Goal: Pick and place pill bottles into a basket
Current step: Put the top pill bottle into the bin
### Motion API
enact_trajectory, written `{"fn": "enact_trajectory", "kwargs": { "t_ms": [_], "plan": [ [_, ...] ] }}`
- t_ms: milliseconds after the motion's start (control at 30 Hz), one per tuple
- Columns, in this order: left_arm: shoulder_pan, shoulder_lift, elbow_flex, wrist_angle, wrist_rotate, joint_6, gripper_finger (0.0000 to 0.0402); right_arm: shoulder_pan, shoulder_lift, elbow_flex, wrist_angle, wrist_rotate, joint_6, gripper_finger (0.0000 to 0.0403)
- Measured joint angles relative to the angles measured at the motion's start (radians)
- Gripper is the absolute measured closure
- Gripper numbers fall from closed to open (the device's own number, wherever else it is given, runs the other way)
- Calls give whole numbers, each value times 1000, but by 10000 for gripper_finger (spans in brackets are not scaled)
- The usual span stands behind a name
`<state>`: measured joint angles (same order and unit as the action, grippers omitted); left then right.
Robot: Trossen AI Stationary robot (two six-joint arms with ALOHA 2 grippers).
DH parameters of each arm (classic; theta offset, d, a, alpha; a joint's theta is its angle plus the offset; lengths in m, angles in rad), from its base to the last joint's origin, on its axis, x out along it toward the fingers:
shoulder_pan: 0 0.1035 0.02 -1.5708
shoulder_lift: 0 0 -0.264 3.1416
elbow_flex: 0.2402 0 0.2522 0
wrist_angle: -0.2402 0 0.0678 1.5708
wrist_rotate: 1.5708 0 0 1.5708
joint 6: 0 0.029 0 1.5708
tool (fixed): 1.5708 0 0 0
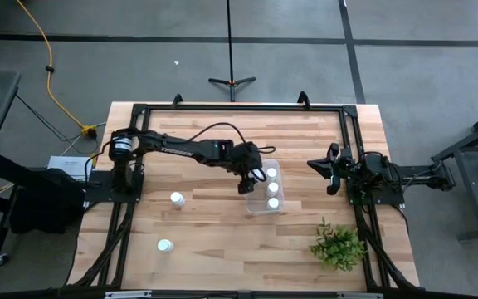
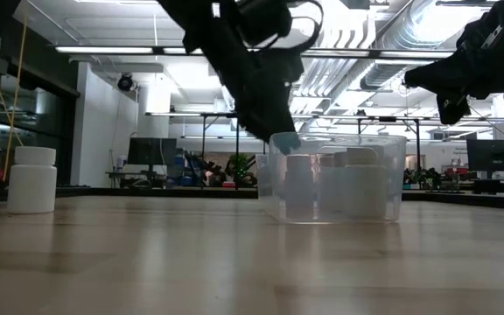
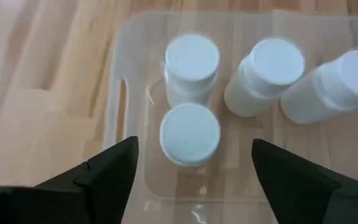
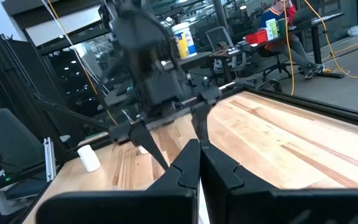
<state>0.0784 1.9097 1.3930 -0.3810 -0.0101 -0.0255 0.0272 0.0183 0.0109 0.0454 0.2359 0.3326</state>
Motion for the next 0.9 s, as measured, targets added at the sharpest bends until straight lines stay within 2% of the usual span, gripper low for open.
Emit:
{"fn": "enact_trajectory", "kwargs": {
  "t_ms": [133, 433, 667, 800, 900],
  "plan": [
    [0, -10, 83, -140, -5, 20, 63, 0, 0, 0, 0, 0, 3, 403],
    [-2, -11, 279, -691, 31, 21, 92, 0, 0, 0, 0, 0, 1, 403],
    [-14, -12, 295, -1067, 89, -60, 108, 0, 0, 0, 0, 0, 0, 403],
    [-44, -12, 295, -1195, 99, -131, 110, 0, 0, 0, 0, 0, -1, 403],
    [-71, -12, 283, -1183, 138, -167, 108, 0, 0, 0, 0, 0, -1, 403]
  ]
}}
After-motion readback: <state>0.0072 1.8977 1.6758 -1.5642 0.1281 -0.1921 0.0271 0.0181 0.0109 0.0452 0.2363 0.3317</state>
